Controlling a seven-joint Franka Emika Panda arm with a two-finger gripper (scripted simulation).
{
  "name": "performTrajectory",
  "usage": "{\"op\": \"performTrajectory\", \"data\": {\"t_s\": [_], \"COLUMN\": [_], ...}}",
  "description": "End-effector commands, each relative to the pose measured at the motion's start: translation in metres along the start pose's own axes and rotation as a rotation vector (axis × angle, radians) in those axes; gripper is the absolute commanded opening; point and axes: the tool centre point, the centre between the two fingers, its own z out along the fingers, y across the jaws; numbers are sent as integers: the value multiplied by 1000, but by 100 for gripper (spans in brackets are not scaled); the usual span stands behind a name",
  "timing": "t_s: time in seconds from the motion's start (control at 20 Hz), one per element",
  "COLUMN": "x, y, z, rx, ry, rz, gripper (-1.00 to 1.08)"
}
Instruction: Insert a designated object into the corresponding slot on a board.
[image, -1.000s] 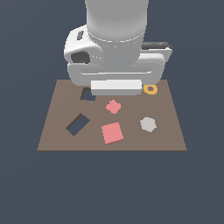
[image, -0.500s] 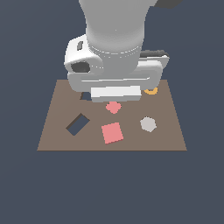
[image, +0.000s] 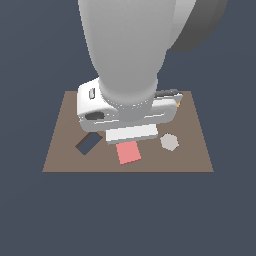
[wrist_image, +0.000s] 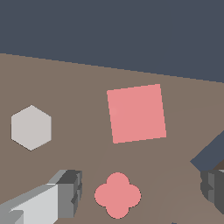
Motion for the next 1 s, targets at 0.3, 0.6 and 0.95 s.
{"op": "performTrajectory", "data": {"t_s": [0.3, 0.6, 0.95], "x": [31, 42, 43], "y": [6, 8, 8], "z": [35, 46, 49], "rx": [-7, -10, -10], "ry": [2, 3, 2], "rz": [-91, -121, -125], "gripper": [100, 100, 100]}}
